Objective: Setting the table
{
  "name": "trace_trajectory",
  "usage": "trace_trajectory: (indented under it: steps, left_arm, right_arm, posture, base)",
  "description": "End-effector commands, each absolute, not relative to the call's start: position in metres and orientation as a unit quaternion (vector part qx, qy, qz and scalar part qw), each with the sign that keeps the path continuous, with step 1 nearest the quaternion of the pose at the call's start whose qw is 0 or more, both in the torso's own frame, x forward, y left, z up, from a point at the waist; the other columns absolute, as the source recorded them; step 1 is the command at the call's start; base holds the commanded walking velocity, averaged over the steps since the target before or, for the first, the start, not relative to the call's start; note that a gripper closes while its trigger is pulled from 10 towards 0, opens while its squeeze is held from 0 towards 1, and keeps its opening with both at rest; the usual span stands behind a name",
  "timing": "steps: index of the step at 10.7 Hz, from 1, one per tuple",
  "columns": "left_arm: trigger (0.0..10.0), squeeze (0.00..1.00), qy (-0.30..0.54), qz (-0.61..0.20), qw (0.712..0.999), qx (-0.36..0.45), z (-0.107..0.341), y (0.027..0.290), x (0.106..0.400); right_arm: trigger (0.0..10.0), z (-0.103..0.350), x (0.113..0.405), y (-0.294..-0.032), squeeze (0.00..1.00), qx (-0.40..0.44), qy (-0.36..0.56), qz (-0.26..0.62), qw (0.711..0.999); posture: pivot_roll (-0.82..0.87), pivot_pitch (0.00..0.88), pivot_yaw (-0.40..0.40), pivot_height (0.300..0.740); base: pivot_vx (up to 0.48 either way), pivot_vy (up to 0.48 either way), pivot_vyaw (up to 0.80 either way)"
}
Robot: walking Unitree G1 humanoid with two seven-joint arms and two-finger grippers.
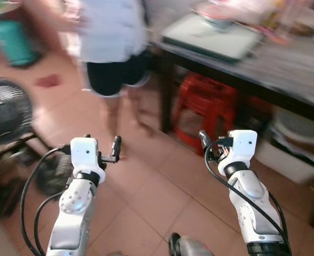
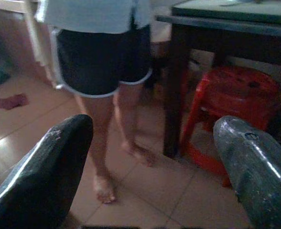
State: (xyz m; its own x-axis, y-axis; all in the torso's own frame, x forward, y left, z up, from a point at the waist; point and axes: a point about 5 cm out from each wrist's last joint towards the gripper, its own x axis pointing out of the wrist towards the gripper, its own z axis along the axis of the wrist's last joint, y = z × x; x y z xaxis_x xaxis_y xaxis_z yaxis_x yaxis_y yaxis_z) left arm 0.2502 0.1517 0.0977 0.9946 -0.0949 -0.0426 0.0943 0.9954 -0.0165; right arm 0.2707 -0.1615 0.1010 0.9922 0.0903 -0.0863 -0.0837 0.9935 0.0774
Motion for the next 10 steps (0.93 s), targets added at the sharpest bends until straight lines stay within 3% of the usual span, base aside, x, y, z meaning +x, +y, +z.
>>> trace_trajectory:
  steps: [1, 10]
  left_arm:
    - [10.0, 0.00, 0.022, -0.045, 0.999, -0.008, 0.0983, 0.1531, 0.2512]
    - [10.0, 0.00, 0.027, -0.031, 0.999, -0.008, 0.0966, 0.1611, 0.2487]
  right_arm:
    - [10.0, 0.1043, 0.2723, -0.1635, 0.00, 0.033, 0.039, 0.044, 0.998]
    - [10.0, 0.1038, 0.2682, -0.1625, 0.00, 0.032, 0.041, 0.046, 0.998]
  posture:
    - [0.01, 0.054, 0.051, 0.740]
    - [0.02, 0.068, 0.054, 0.740]
  base:
    - [0.000, -0.416, -0.77]
    - [0.000, -0.031, -0.78]
